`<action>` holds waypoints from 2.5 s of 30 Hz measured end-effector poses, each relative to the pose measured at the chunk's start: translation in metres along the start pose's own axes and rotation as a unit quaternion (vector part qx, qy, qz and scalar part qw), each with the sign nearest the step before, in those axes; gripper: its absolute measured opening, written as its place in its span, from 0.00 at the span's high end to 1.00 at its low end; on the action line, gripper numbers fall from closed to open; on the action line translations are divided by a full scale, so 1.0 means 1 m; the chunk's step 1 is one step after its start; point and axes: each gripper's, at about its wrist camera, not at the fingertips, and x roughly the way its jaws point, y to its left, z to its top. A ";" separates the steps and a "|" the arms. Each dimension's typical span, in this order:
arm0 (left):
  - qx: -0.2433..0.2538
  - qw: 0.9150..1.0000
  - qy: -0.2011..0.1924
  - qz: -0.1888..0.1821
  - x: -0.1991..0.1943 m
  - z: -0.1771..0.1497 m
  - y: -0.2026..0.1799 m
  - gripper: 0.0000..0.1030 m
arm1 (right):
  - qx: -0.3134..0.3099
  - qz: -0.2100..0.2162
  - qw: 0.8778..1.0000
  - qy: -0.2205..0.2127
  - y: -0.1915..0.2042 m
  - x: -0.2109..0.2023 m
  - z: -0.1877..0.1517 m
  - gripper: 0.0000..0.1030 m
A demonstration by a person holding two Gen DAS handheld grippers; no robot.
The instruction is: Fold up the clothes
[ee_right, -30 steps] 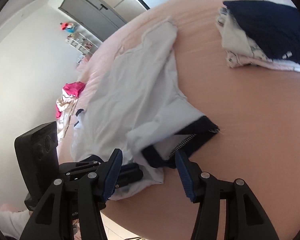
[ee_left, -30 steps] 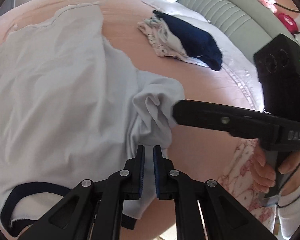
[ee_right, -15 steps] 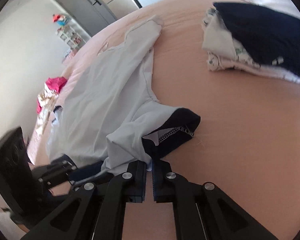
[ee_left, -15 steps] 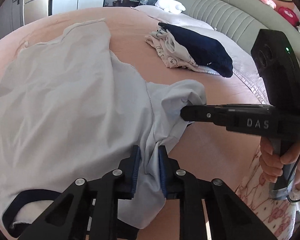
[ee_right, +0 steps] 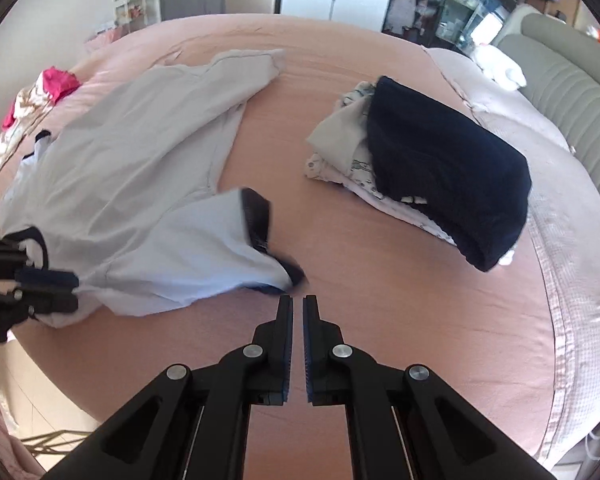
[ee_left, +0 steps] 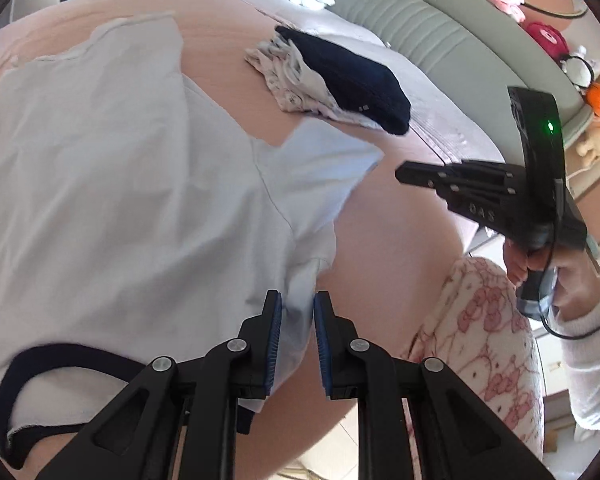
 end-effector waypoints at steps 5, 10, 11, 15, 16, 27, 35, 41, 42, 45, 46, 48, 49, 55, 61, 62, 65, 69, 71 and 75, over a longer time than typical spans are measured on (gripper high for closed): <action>-0.013 0.999 -0.005 -0.033 -0.003 0.002 0.001 0.85 | 0.099 0.031 0.994 -0.019 -0.027 -0.006 -0.003 0.96; -0.049 0.997 -0.048 -0.047 -0.018 0.014 0.011 0.84 | 0.081 0.126 0.988 -0.037 0.001 0.008 0.017 0.92; -0.050 0.998 -0.043 -0.021 -0.014 0.014 0.013 0.83 | 0.069 0.146 0.986 -0.032 0.009 0.013 0.021 0.91; -0.032 0.996 0.070 -0.040 0.020 0.000 0.008 0.83 | 0.009 0.119 0.991 0.063 0.035 0.050 0.019 0.89; -0.009 0.997 0.067 -0.040 0.019 -0.006 -0.001 0.79 | 0.004 0.077 0.995 0.058 0.032 0.051 0.017 0.89; -0.065 0.997 -0.002 -0.046 -0.022 -0.015 0.026 0.75 | 0.130 0.182 0.972 0.071 0.009 0.033 -0.005 0.67; -0.091 0.996 -0.003 -0.008 -0.030 -0.036 0.050 0.75 | 0.308 0.160 0.938 -0.005 0.003 0.029 -0.024 0.52; -0.081 0.997 -0.001 -0.010 -0.030 -0.033 0.044 0.75 | 0.254 0.172 0.951 -0.030 -0.010 0.031 0.015 0.91; -0.083 0.997 0.000 -0.010 -0.031 -0.033 0.045 0.74 | 0.252 0.172 0.951 -0.043 -0.013 0.027 0.021 0.91; -0.092 0.996 0.000 -0.012 -0.030 -0.034 0.048 0.74 | 0.231 0.071 0.967 -0.087 -0.024 0.007 0.035 0.91; -0.094 0.995 0.000 -0.014 -0.029 -0.034 0.049 0.74 | 0.221 0.036 0.970 -0.097 -0.028 0.002 0.039 0.91; -0.096 0.995 -0.004 -0.022 -0.029 -0.033 0.049 0.74 | 0.202 0.066 0.974 -0.080 -0.034 0.000 0.040 0.91; -0.095 0.995 -0.007 -0.031 -0.028 -0.031 0.048 0.74 | 0.201 0.112 0.971 -0.068 -0.033 -0.002 0.036 0.90; -0.050 0.997 -0.026 -0.055 -0.012 0.014 0.022 0.74 | 0.176 0.113 0.977 -0.030 -0.016 0.017 0.017 0.90; -0.017 0.999 0.005 -0.035 0.013 0.020 -0.003 0.74 | 0.154 0.064 0.986 -0.001 0.001 0.037 0.000 0.89; -0.022 0.999 0.018 -0.030 0.017 0.012 0.000 0.74 | 0.173 0.021 0.985 -0.013 -0.008 0.029 0.002 0.88; -0.053 0.997 0.022 -0.042 0.016 -0.013 0.012 0.74 | 0.257 0.060 0.964 -0.034 -0.036 0.008 -0.004 0.74; -0.057 0.997 0.025 -0.052 0.003 -0.025 0.011 0.73 | 0.292 0.206 0.933 0.033 -0.028 0.021 -0.030 0.45; -0.046 0.998 0.025 -0.043 -0.001 -0.028 0.010 0.73 | 0.292 0.193 0.936 0.033 -0.020 0.027 -0.039 0.45; -0.060 0.997 0.021 -0.049 -0.003 -0.029 0.014 0.73 | 0.335 0.205 0.919 -0.016 -0.020 0.034 -0.042 0.45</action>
